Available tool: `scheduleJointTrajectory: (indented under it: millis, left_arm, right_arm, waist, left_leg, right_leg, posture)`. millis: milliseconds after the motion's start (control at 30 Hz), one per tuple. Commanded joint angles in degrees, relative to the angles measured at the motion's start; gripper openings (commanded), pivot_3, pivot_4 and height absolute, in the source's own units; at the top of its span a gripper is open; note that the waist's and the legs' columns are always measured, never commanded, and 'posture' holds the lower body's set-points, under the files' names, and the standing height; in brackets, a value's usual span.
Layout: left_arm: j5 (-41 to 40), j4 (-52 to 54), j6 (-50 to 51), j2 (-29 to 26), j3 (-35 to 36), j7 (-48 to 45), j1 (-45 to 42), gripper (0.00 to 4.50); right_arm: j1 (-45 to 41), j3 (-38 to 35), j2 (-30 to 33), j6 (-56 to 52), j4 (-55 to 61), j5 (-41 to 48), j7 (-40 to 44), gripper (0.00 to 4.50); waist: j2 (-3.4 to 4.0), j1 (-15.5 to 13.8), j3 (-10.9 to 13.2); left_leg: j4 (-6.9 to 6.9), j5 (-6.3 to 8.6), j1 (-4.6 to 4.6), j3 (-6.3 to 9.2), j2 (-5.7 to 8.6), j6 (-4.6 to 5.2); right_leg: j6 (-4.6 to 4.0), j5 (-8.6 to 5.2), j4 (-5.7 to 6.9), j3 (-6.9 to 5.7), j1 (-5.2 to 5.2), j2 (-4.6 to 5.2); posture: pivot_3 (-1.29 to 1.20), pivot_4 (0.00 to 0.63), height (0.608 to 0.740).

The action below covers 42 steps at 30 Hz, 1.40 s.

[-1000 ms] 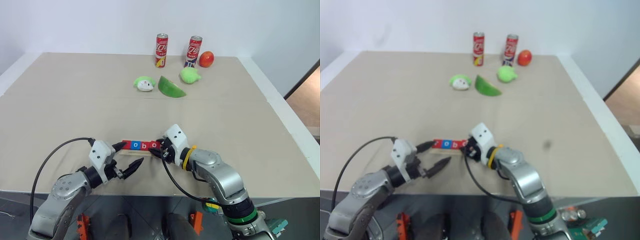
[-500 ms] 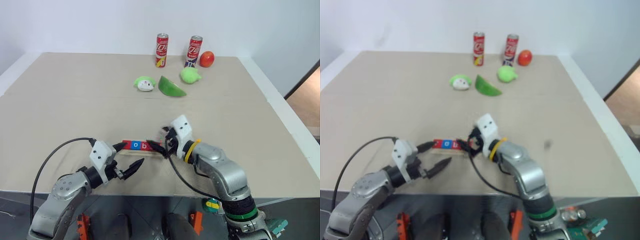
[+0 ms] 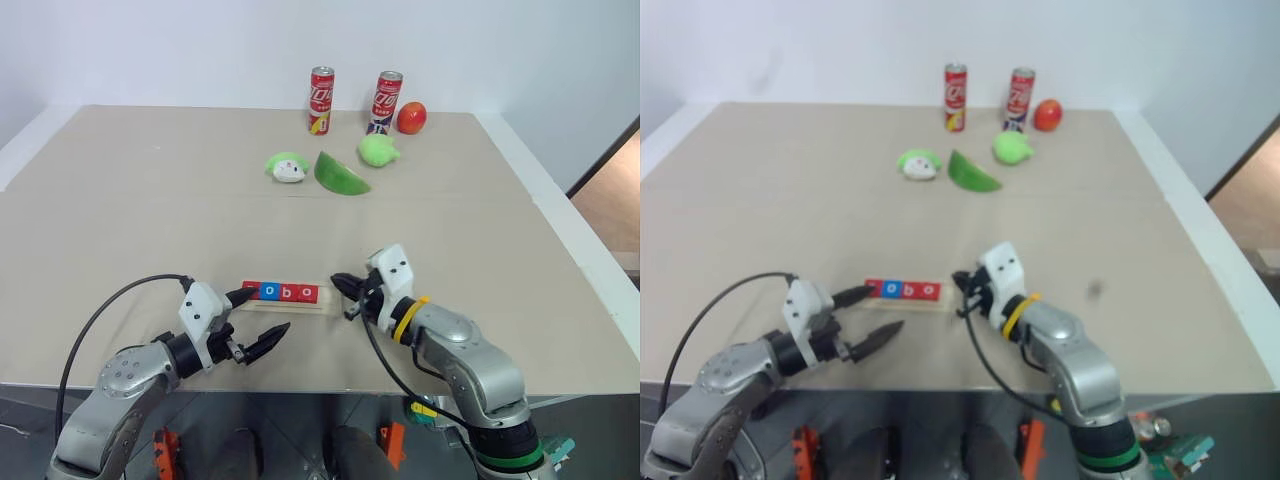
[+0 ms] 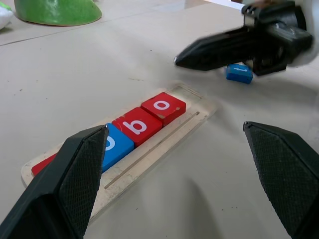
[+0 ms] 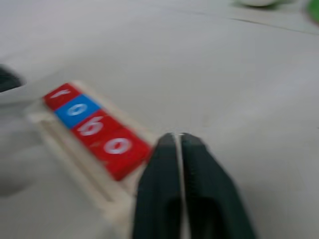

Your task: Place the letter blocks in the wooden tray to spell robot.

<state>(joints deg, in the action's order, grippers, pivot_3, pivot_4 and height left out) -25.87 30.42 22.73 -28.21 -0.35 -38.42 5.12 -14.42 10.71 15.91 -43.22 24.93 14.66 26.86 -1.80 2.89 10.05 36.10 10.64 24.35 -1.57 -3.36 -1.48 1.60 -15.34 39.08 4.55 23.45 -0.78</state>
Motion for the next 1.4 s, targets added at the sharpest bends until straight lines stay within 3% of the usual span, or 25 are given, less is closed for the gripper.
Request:
scheduleJointTrajectory:
  millis: [33, 700, 1167, 1400]
  left_arm:
    - [-0.35, 2.11, -0.13, -0.52, 0.03, -0.06, -0.27, 4.5]
    - [0.34, 2.89, -0.01, -0.46, -0.51, 0.9, 0.81, 4.5]
    - [0.3, 2.82, -0.04, -0.13, -1.16, 1.33, 0.1, 4.5]
    - [0.37, 2.62, -0.39, -0.25, -1.5, 1.37, 0.15, 4.5]
  right_arm:
    - [-1.86, 2.17, 0.07, -0.21, 1.05, 0.27, 0.71, 0.03]
    - [-3.97, 3.0, 3.05, -6.65, 0.97, 4.3, 4.7, 0.03]
    - [-4.69, 5.62, 3.23, -3.23, -2.73, 1.68, 4.35, 0.03]
    - [-8.25, 1.93, 2.9, -4.15, -0.77, 3.22, 3.86, 0.03]
  waist:
    - [0.0, -0.06, 0.0]
    - [-0.01, -0.13, 0.0]
    - [-0.02, -0.13, 0.0]
    - [-0.01, -0.13, 0.01]
  left_leg:
    - [0.0, 0.0, 0.01, 0.0, 0.01, 0.0]
    - [-0.02, 0.0, 0.04, 0.02, 0.06, 0.0]
    - [-0.02, 0.0, 0.04, 0.02, 0.06, 0.0]
    - [-0.02, 0.0, 0.03, 0.02, 0.06, 0.0]
  right_leg:
    - [0.01, -0.01, 0.0, 0.0, 0.0, 0.01]
    - [0.05, -0.04, -0.02, -0.01, 0.0, 0.06]
    - [0.06, -0.04, -0.02, -0.01, 0.0, 0.06]
    - [0.06, -0.02, -0.01, -0.01, 0.0, 0.05]
  posture:
    - [0.0, 0.15, 0.74]
    - [0.0, 0.15, 0.74]
    - [0.0, 0.15, 0.74]
    - [0.0, 0.15, 0.74]
